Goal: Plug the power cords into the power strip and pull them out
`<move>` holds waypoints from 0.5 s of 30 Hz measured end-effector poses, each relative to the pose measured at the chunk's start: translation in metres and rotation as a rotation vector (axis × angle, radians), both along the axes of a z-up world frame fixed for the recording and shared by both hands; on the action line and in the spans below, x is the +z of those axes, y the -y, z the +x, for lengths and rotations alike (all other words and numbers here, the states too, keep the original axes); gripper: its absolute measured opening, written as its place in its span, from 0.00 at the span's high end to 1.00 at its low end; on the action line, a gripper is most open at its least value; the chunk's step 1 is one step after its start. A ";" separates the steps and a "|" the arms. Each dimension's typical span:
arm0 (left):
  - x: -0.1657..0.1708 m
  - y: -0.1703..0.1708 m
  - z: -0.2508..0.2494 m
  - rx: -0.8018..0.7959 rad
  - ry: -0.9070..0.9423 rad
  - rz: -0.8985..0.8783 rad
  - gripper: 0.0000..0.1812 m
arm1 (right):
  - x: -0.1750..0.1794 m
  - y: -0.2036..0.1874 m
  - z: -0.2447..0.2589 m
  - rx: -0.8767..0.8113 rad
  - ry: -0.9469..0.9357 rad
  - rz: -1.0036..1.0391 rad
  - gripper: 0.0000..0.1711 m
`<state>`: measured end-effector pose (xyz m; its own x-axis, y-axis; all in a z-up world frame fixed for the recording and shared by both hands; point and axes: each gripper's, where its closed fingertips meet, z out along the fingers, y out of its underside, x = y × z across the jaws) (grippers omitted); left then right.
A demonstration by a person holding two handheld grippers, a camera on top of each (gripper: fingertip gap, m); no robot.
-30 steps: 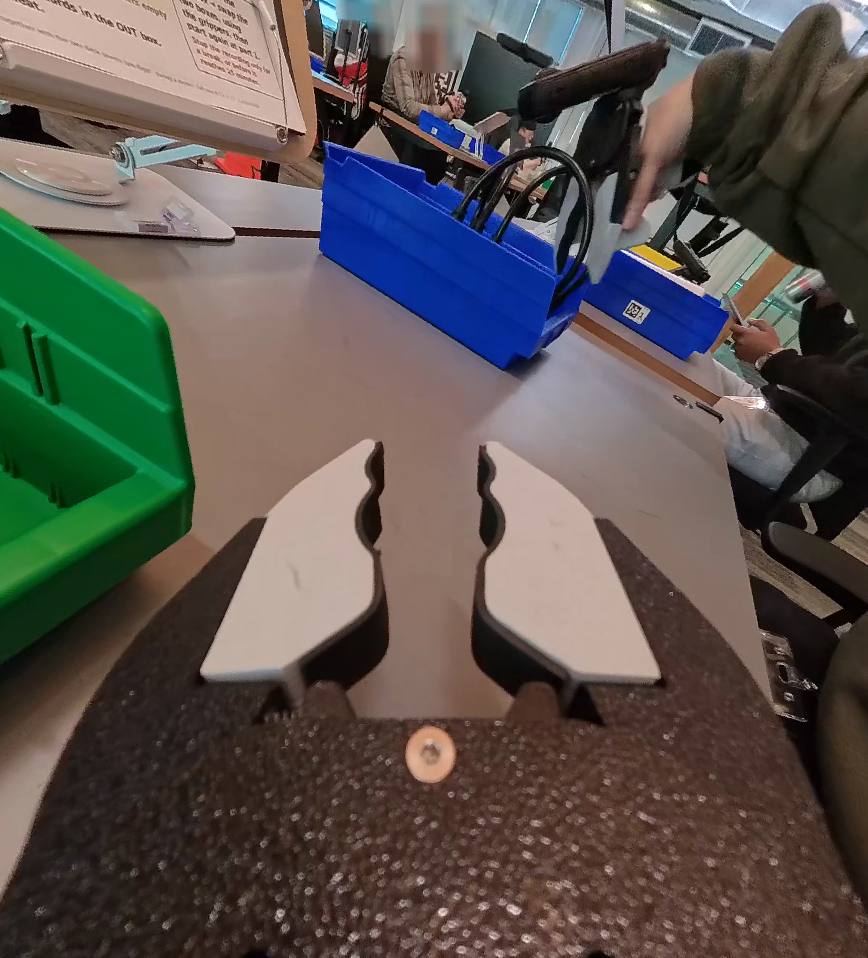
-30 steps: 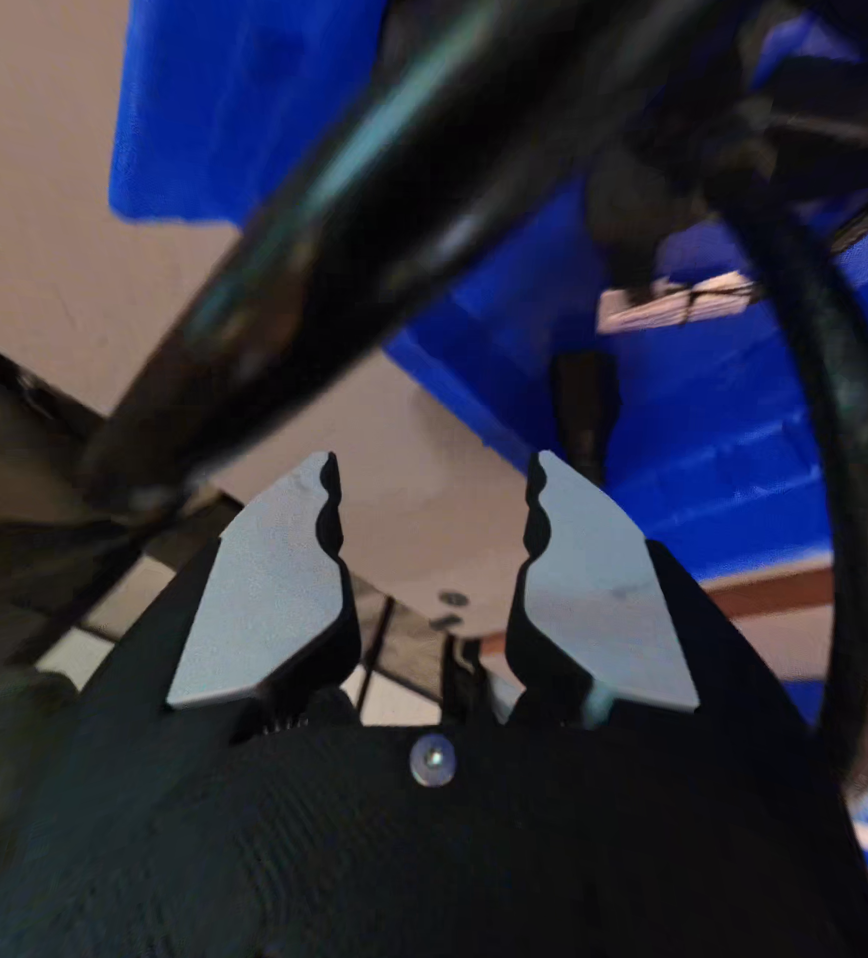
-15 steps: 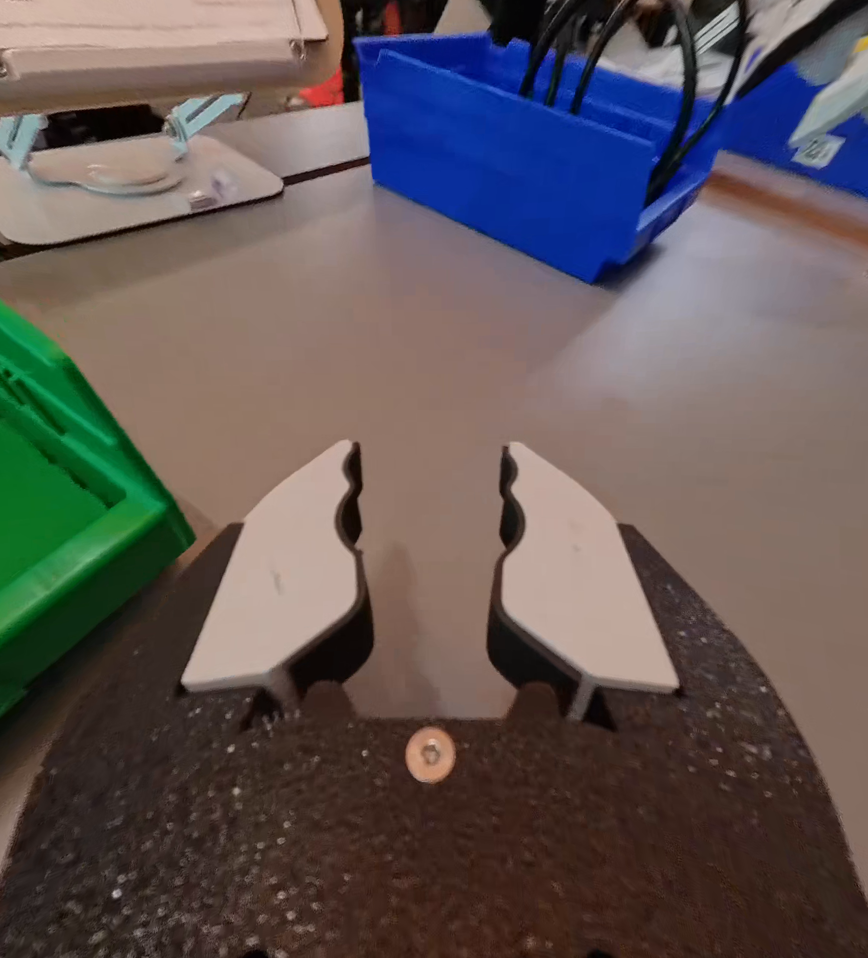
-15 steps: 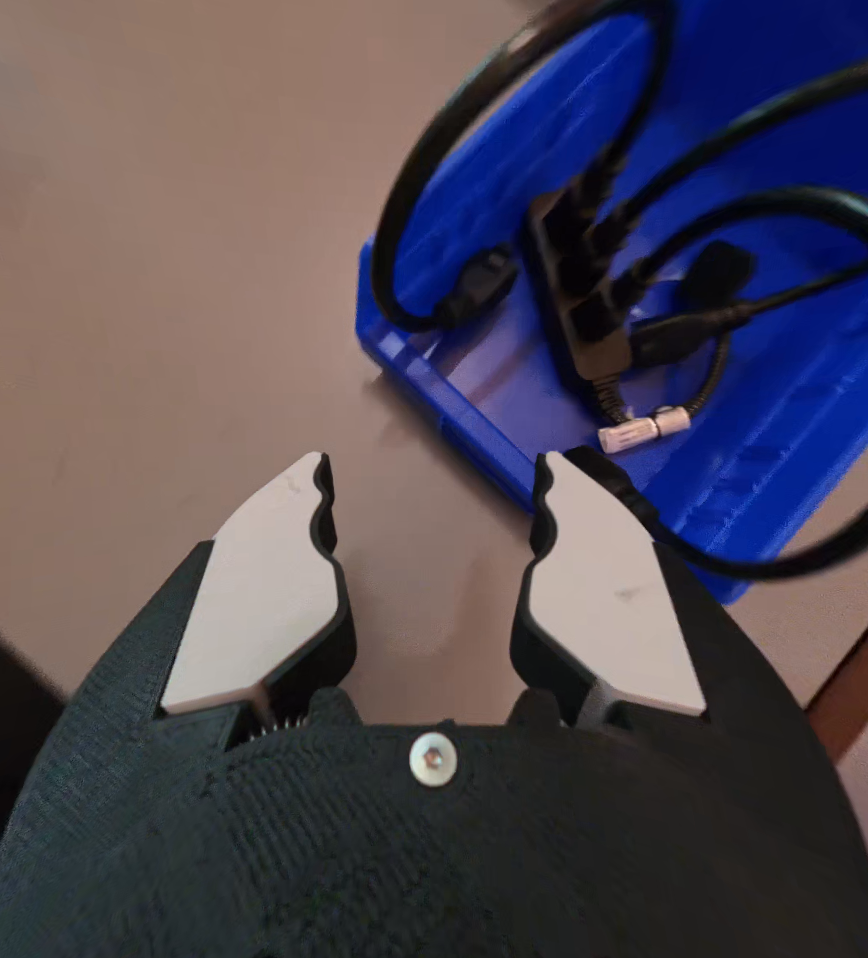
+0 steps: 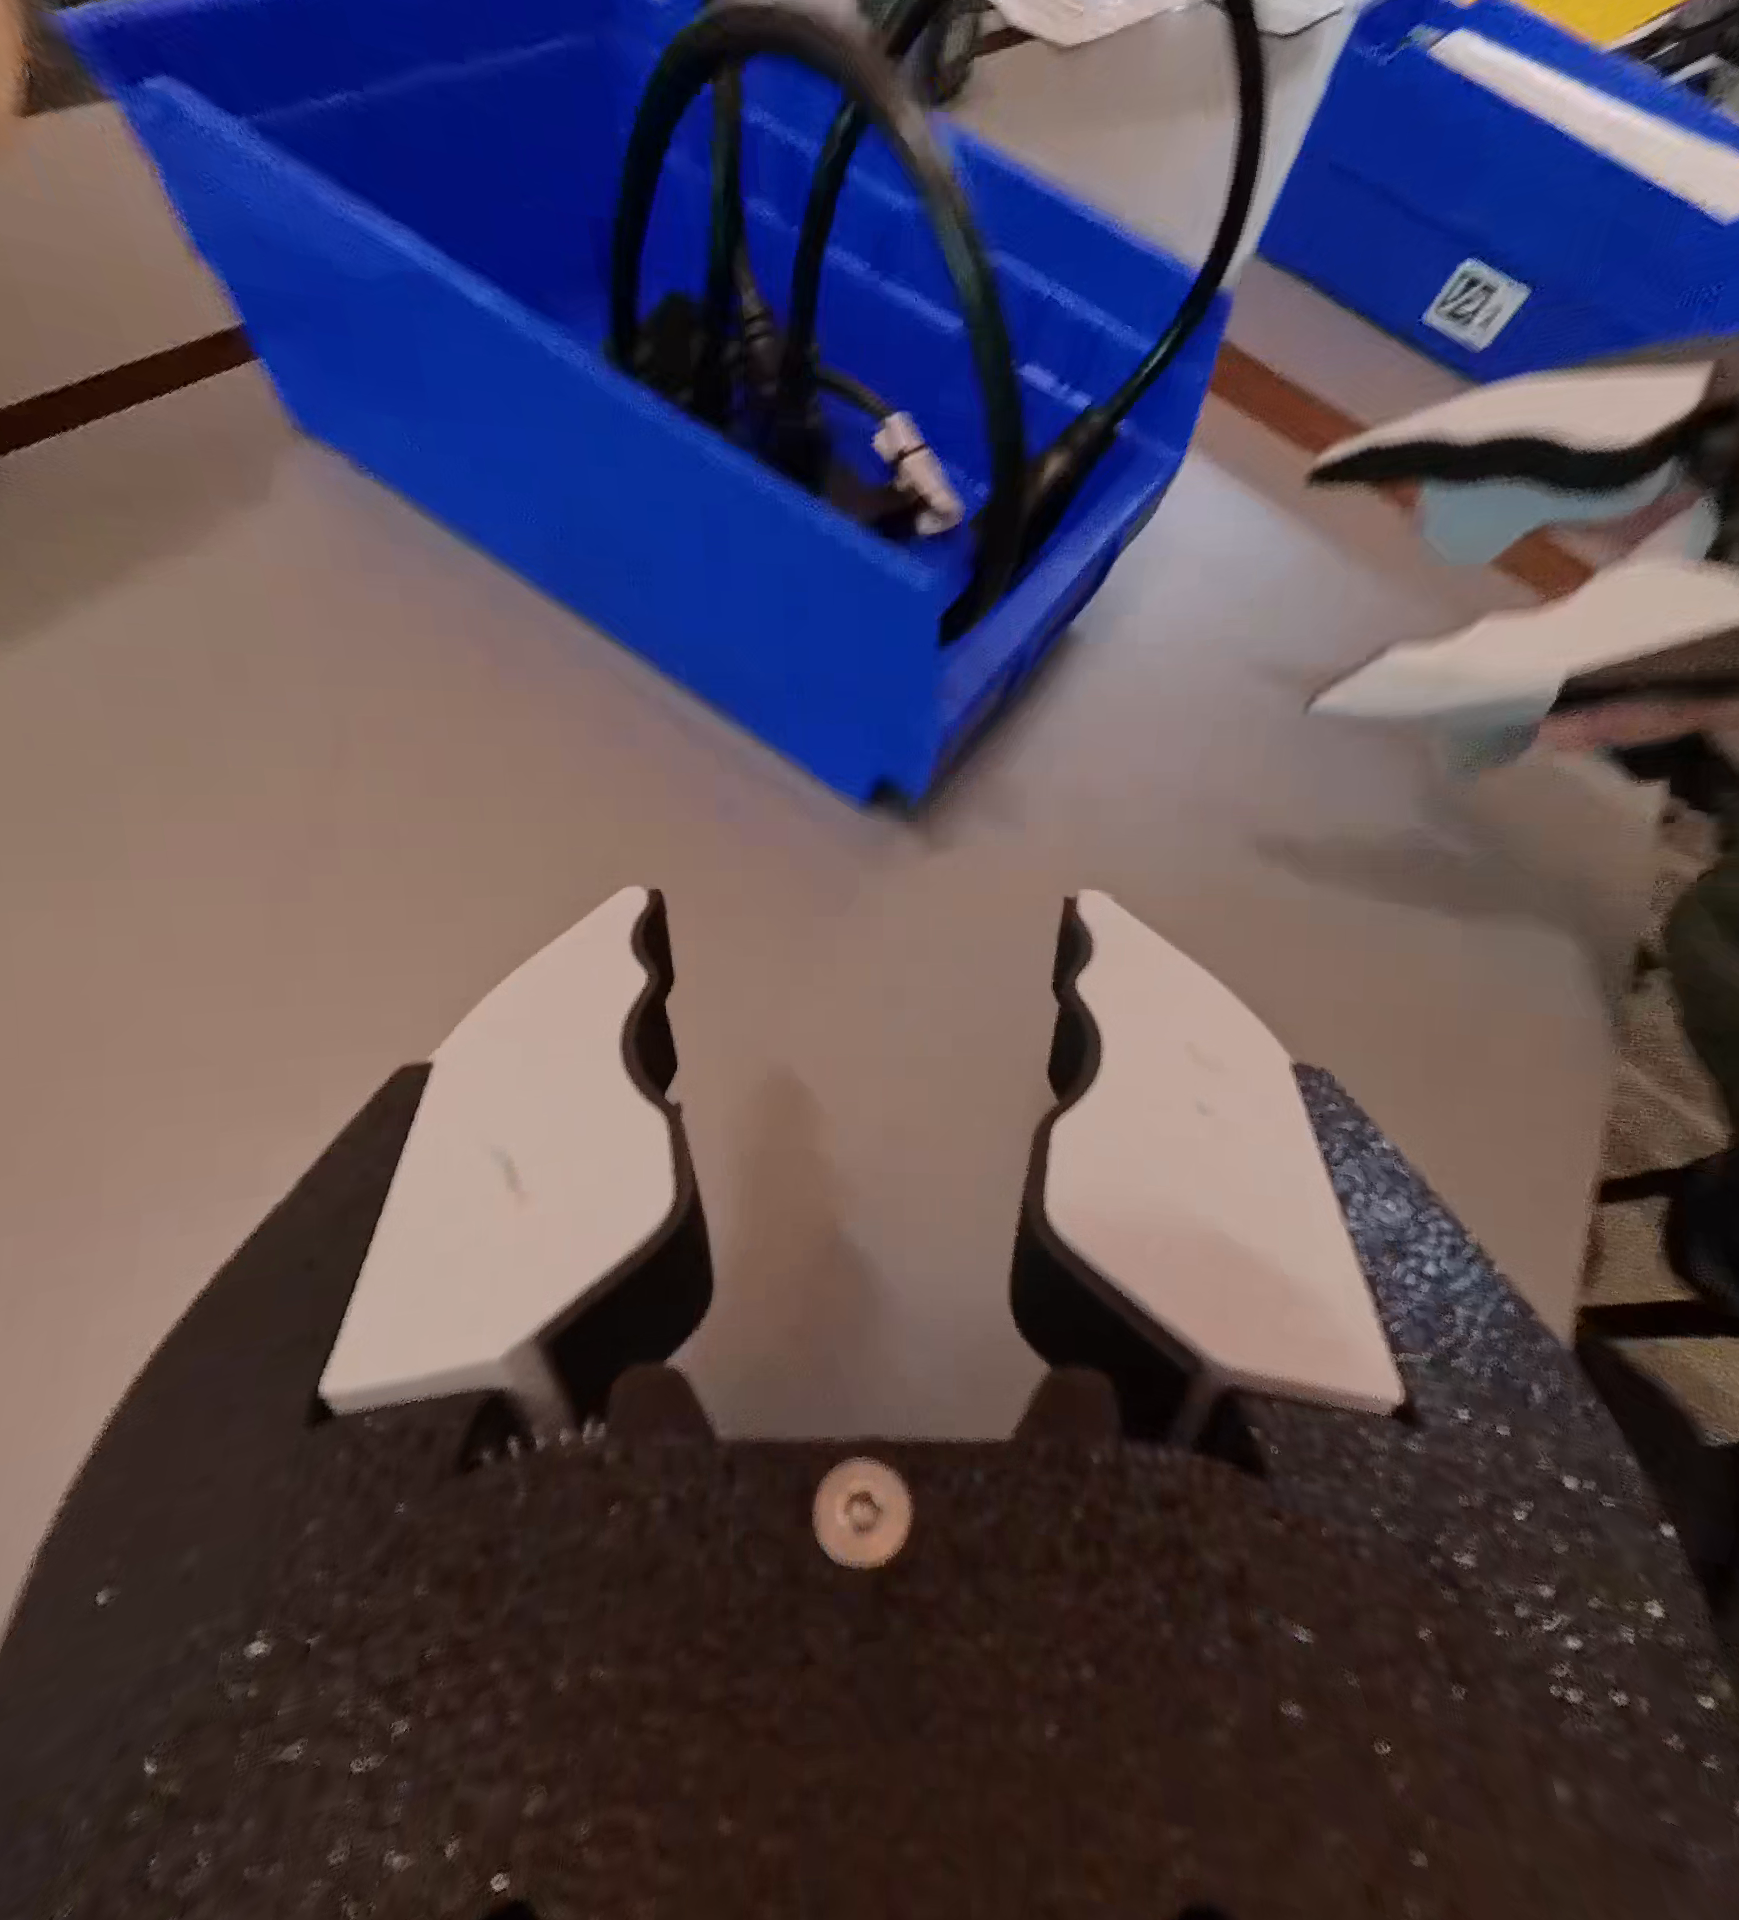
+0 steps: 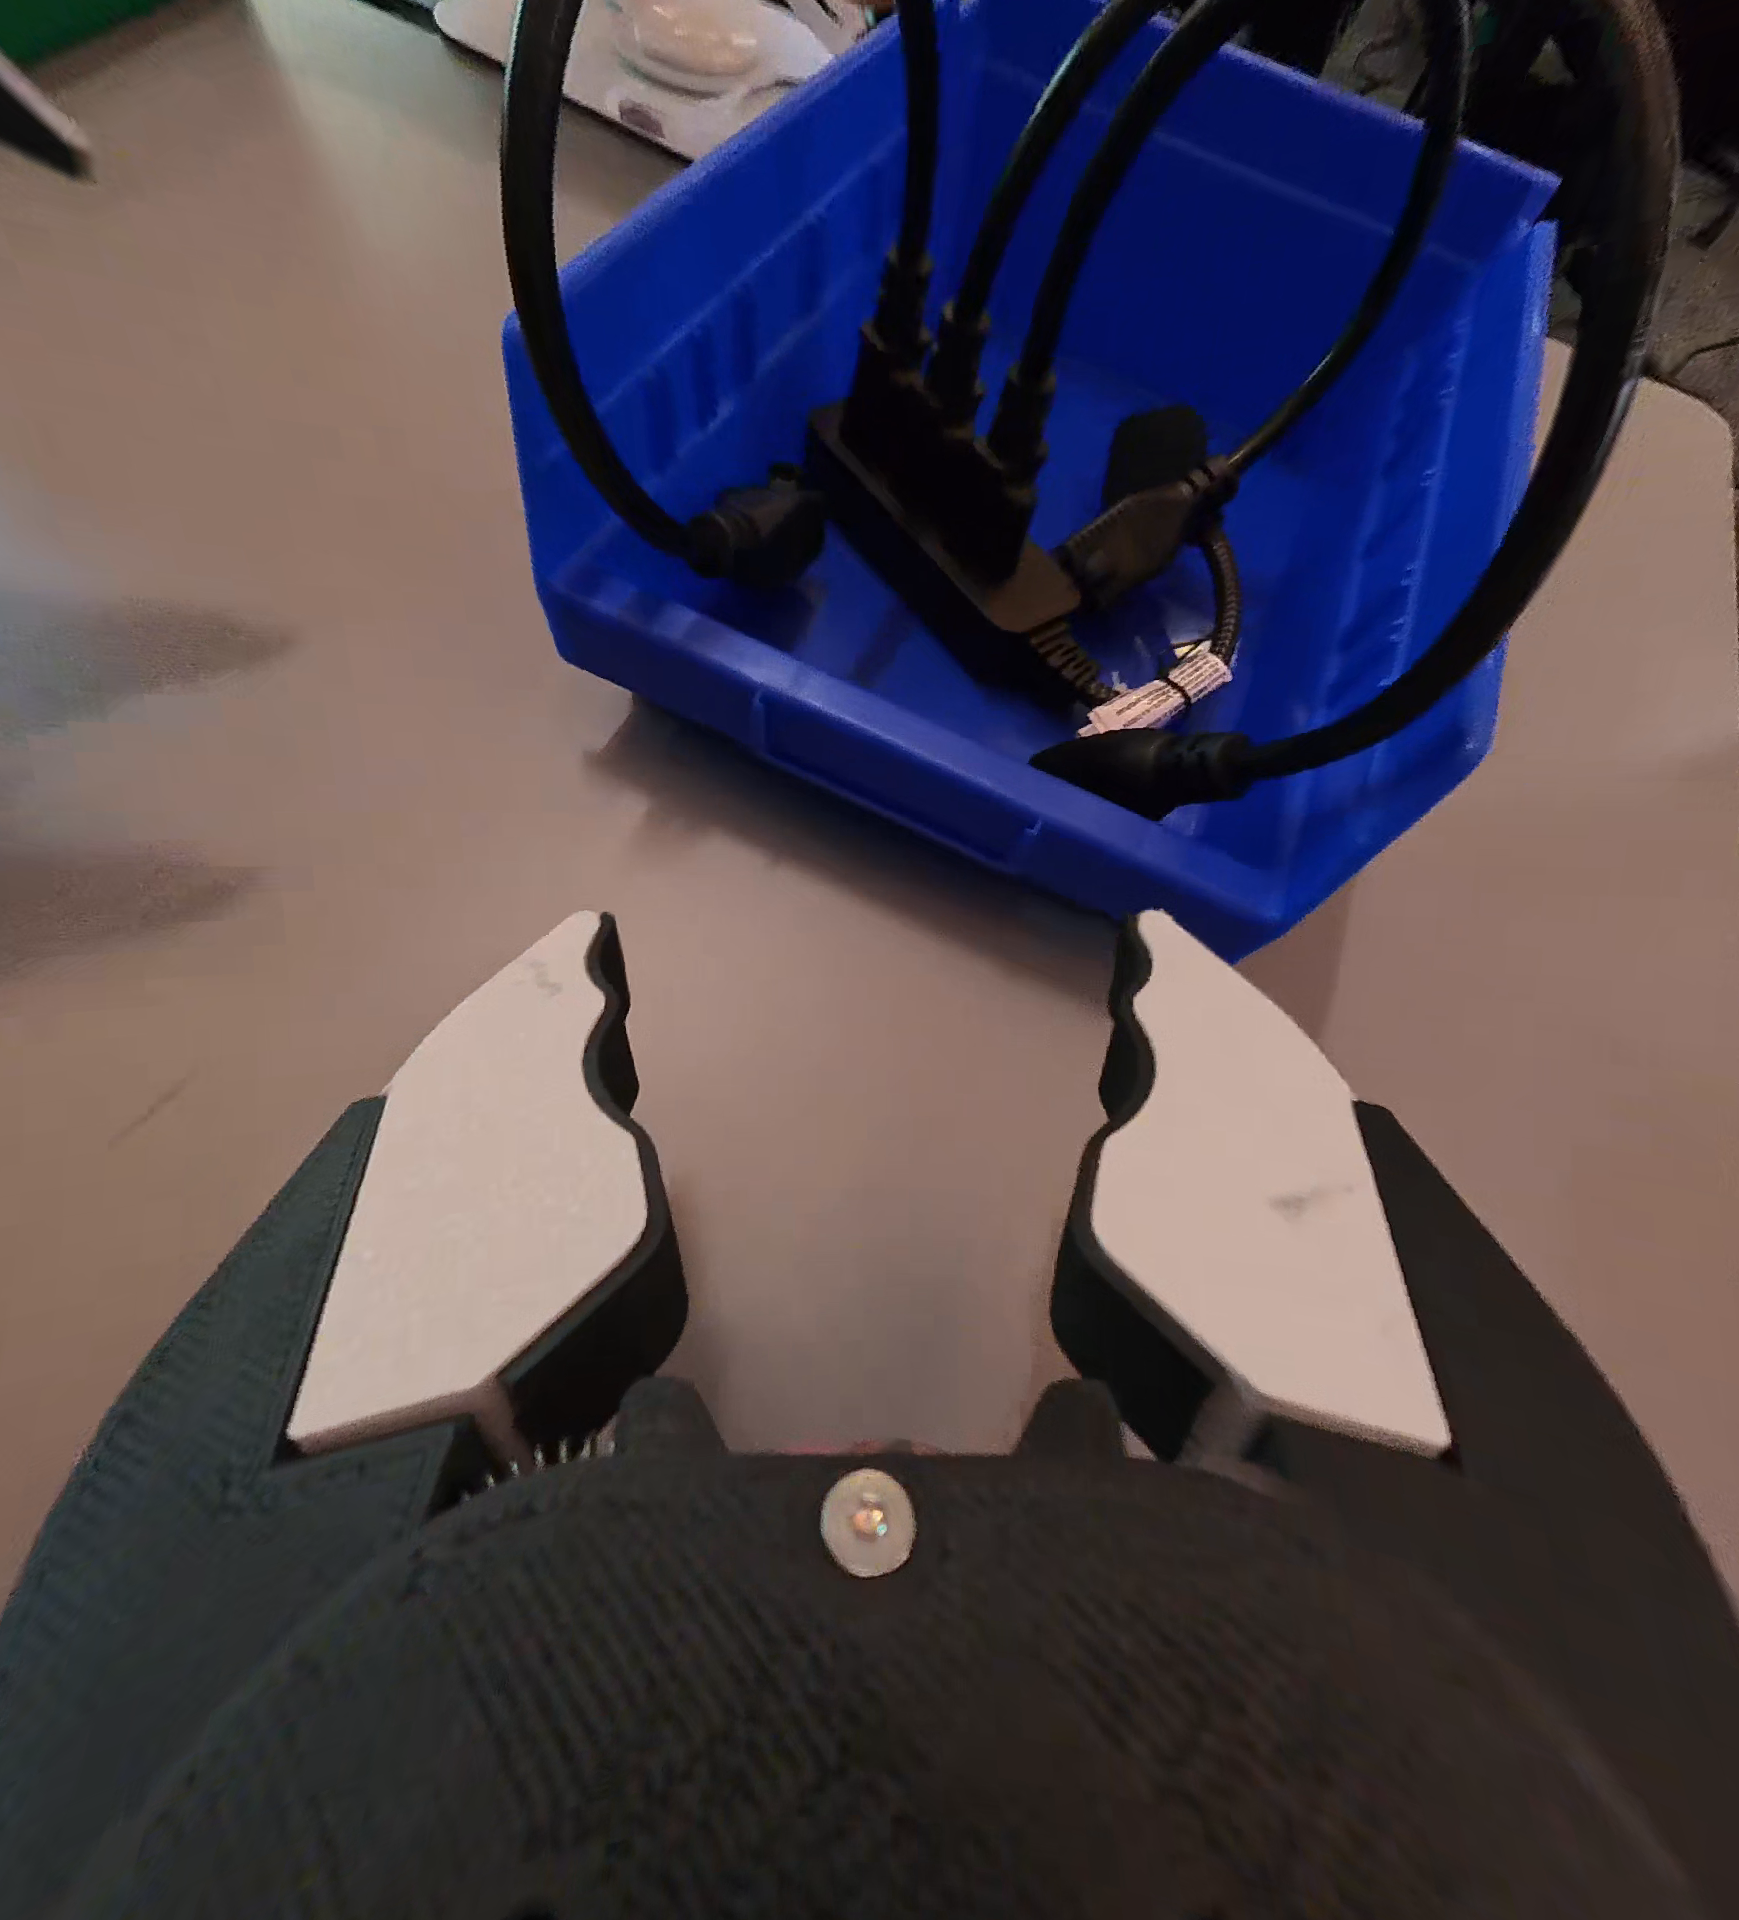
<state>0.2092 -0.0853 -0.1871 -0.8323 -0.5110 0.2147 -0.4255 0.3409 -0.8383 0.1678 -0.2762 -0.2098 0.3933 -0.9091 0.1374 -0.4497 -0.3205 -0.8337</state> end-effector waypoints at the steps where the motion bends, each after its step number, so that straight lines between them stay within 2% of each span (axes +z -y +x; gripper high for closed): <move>1: 0.006 0.017 0.001 -0.027 -0.040 0.001 0.61 | 0.000 0.000 -0.002 0.006 -0.007 0.027 0.47; 5: 0.008 0.071 0.023 -0.014 -0.169 0.105 0.57 | 0.002 0.012 -0.004 -0.056 -0.025 0.093 0.47; 8: -0.008 0.083 0.054 0.120 -0.187 0.278 0.55 | 0.004 0.016 -0.007 -0.056 -0.020 0.089 0.48; 9: -0.011 0.082 0.064 0.142 -0.161 0.328 0.48 | 0.005 0.015 -0.009 -0.048 -0.017 0.092 0.48; 10: -0.011 0.085 0.068 0.138 -0.157 0.337 0.45 | 0.006 0.014 -0.009 -0.039 -0.014 0.101 0.49; 12: -0.004 0.089 0.059 0.100 -0.203 0.302 0.61 | 0.007 0.013 -0.012 -0.016 -0.011 0.122 0.49; 13: 0.004 0.088 0.054 0.075 -0.205 0.274 0.66 | 0.008 0.013 -0.013 -0.010 -0.009 0.130 0.50; 15: 0.024 0.082 0.044 0.010 -0.194 0.195 0.60 | 0.008 0.017 -0.016 -0.009 -0.006 0.152 0.50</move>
